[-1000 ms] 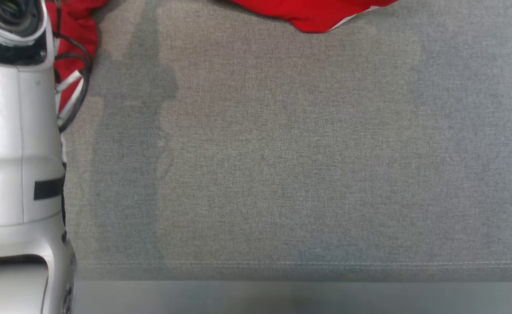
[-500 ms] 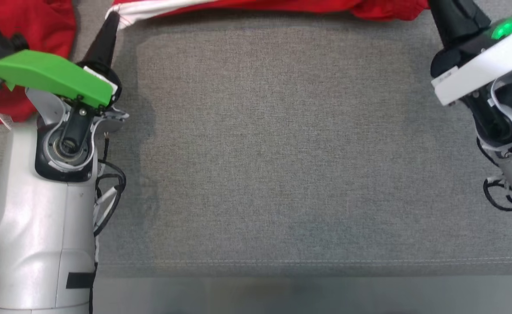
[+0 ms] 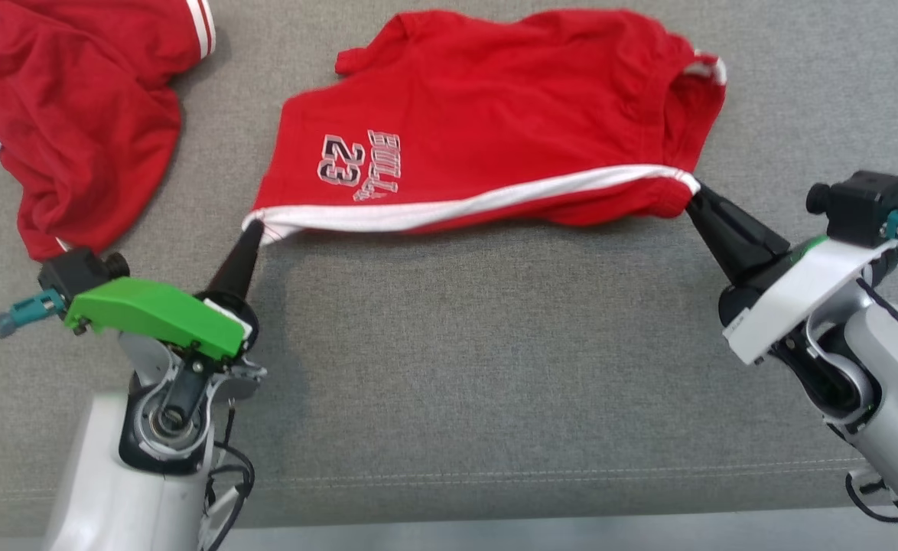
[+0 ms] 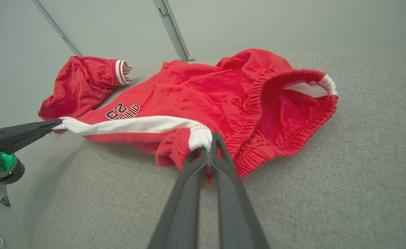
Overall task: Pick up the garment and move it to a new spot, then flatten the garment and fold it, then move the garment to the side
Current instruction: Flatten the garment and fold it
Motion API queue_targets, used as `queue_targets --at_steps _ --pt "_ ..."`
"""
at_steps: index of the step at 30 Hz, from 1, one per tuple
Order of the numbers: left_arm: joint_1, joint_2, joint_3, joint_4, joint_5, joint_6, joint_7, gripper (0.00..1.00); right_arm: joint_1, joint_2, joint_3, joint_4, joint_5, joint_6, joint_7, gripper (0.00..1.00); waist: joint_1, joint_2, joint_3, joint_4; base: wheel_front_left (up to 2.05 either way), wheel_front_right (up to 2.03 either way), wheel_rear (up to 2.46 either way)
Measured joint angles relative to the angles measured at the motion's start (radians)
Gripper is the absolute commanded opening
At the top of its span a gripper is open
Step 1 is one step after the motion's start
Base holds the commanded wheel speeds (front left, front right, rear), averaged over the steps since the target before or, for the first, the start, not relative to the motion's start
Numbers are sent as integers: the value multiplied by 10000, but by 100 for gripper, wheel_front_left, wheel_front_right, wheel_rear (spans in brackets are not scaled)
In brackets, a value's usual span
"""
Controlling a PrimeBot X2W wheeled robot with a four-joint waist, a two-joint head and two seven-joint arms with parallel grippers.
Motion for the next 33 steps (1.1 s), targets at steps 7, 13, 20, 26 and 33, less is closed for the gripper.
queue_targets --at_steps 7,13,20,26,33 --pt "1395 -2 -222 -688 -153 174 84 0 1057 -407 460 -54 115 10 249 0 0 0 -993 -84 0 0 0" --pt "2233 15 -585 -1657 -144 468 257 0 1808 -790 849 -267 148 65 453 0 0 0 -1702 -89 0 0 0" --pt "3275 90 -876 -2819 65 809 481 0 2435 -1114 1198 -767 40 92 560 0 -1 1 -2181 7 0 0 0" --pt "4036 286 -594 -3476 111 970 472 0 2973 -1030 1659 -1325 245 96 859 0 0 0 -2228 112 0 0 0" --pt "4643 510 -161 -4374 203 1097 435 0 3535 -1070 2071 -1885 468 96 1279 0 -1 0 -2176 70 0 0 0"
